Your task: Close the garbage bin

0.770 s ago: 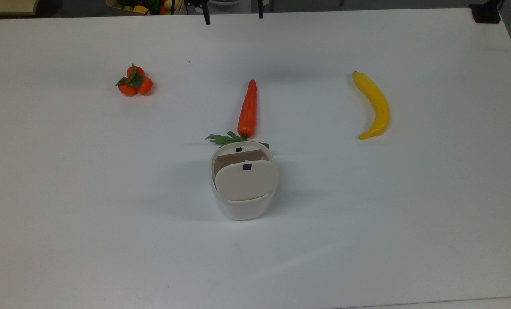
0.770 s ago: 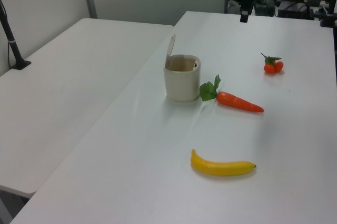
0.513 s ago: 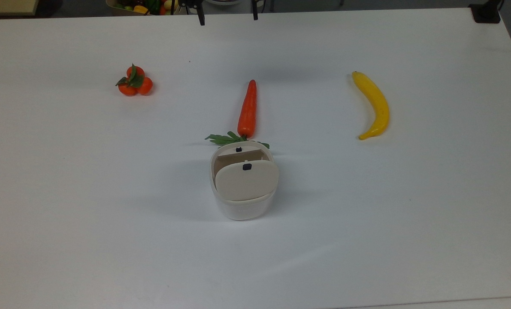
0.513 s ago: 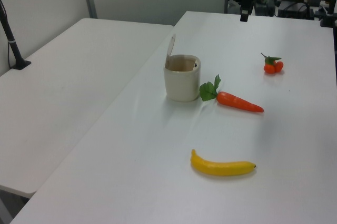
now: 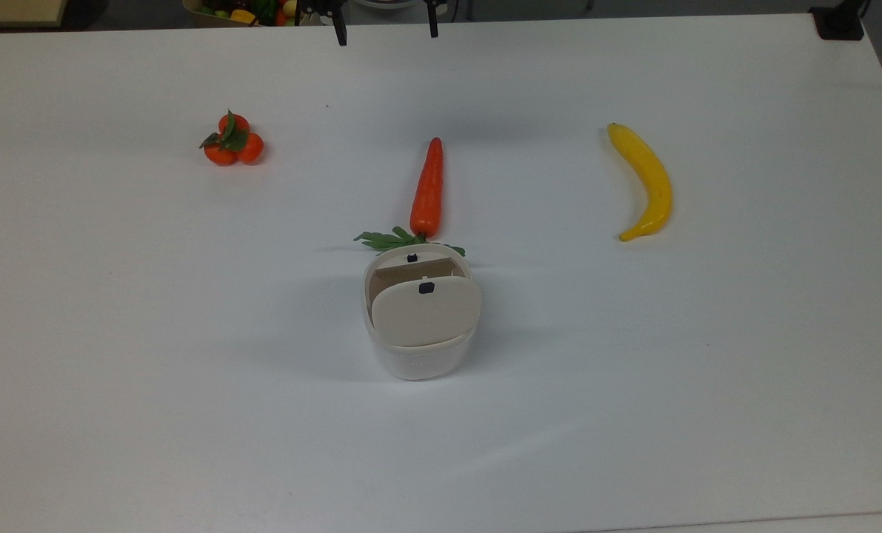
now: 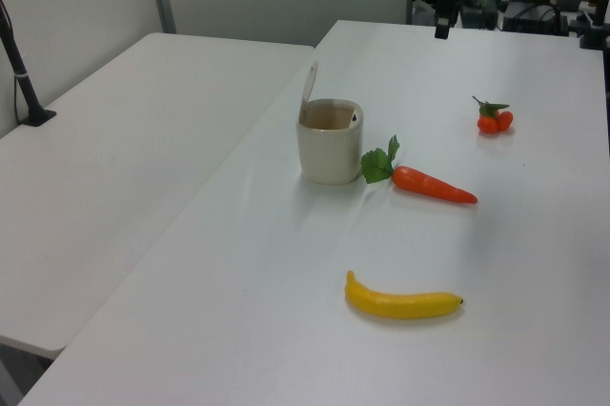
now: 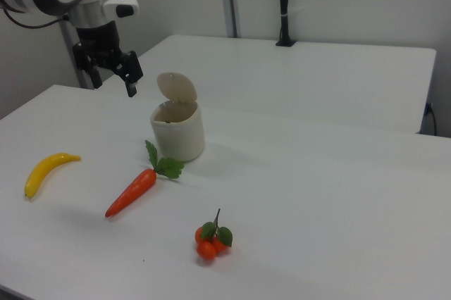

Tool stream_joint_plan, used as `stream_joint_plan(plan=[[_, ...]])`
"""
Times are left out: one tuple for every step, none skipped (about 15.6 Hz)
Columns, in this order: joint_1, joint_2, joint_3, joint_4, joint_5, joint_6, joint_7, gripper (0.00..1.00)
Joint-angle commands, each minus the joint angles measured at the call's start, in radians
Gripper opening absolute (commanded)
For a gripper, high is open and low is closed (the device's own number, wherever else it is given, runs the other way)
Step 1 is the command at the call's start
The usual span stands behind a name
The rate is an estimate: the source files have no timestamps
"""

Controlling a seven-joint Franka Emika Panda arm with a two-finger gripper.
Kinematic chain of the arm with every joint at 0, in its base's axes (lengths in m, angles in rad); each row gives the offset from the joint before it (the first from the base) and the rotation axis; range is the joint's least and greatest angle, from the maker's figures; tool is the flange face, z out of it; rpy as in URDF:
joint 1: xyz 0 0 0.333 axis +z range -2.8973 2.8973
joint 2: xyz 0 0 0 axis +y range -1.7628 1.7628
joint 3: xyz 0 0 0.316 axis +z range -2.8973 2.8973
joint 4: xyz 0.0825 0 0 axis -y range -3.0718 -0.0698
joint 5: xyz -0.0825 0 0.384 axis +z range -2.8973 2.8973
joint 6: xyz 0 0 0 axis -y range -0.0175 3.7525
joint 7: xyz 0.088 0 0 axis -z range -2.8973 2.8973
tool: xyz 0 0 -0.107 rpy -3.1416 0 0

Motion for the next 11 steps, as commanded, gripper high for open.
stream_joint_plan(plan=[[0.007,0.003,-0.005,-0.003,-0.014,-0.007,0.002,1.00],[0.005,0.003,-0.005,-0.003,-0.012,-0.006,0.002,1.00],[0.005,0.004,-0.005,-0.003,-0.014,-0.006,0.002,1.00],[0.005,0.006,-0.005,-0.003,-0.012,-0.006,0.002,1.00],[0.007,0.007,-0.005,-0.003,-0.014,-0.004,0.003,1.00],[0.007,0.007,-0.005,-0.002,-0.014,-0.004,0.003,1.00],[0.007,0.007,-0.005,-0.003,-0.014,-0.003,0.002,1.00],[0.007,0.010,-0.005,-0.002,-0.014,-0.001,0.000,1.00],[0.007,0.010,-0.005,-0.003,-0.014,0.014,0.000,1.00],[0.007,0.016,-0.005,-0.002,-0.014,0.037,0.000,1.00],[0.005,0.027,-0.005,-0.002,-0.014,0.056,0.000,1.00]])
